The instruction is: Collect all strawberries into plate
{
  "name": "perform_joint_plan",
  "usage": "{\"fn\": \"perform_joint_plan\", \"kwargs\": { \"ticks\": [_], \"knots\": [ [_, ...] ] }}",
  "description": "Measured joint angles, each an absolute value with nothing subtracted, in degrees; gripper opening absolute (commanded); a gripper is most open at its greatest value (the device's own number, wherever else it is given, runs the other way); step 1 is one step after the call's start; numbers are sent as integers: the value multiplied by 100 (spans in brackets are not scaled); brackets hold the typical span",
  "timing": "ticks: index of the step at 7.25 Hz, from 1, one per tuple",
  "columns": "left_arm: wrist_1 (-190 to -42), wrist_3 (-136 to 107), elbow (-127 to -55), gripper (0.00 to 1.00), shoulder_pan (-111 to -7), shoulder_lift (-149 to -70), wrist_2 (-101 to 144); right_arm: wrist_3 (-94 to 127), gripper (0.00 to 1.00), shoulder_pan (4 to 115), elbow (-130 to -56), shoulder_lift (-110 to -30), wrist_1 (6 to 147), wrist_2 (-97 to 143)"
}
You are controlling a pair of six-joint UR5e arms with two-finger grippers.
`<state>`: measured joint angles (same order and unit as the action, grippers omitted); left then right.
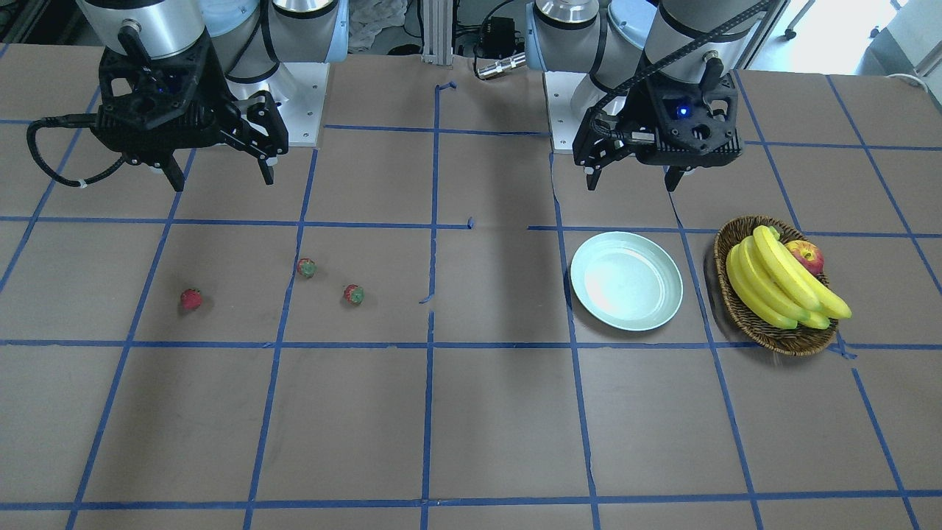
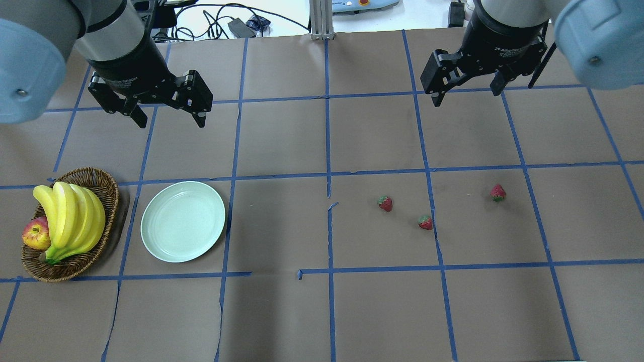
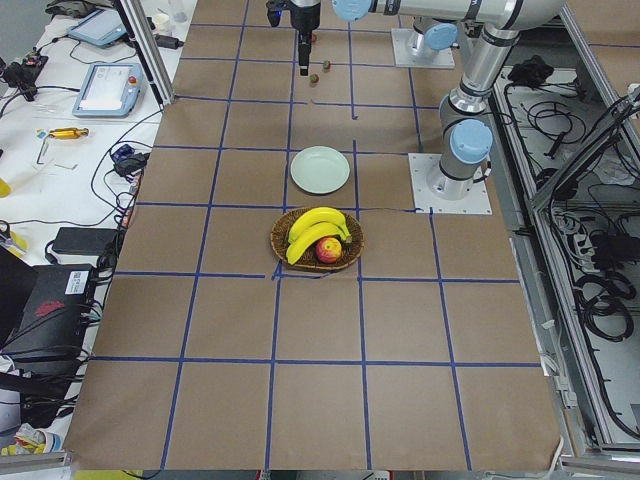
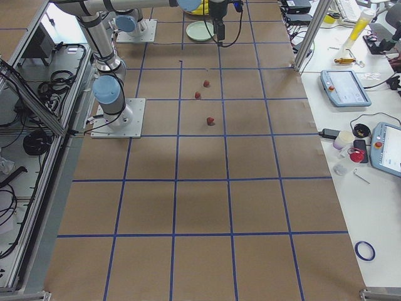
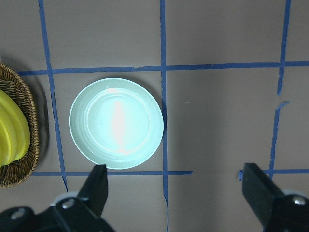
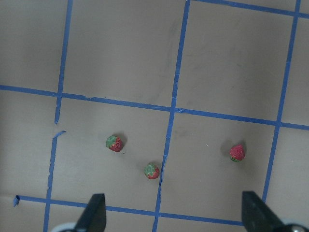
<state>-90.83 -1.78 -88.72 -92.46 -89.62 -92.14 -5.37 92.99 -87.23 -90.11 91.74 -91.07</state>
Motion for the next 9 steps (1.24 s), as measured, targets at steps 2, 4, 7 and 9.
{"fn": "perform_joint_plan", "kwargs": {
  "ticks": [2,4,7,9],
  "knots": [
    [-9087,-174,-8876,100,-9252,-8958,-9215,-536,100,9299,-8715,-8990,9168,-9106],
    [-9088,-170,-8885,100,-9254,-8958,-9223,-551,100,9194,-8757,-8937,9146,-9265],
    [-9088,-175,-8930,100,-9255,-8970,-9201,-655,100,7959,-9027,-8659,9234,-9387],
    [-9088,-176,-8996,100,-9261,-8974,-9194,-1098,100,7462,-10136,-8526,10573,-9281]
  ]
}}
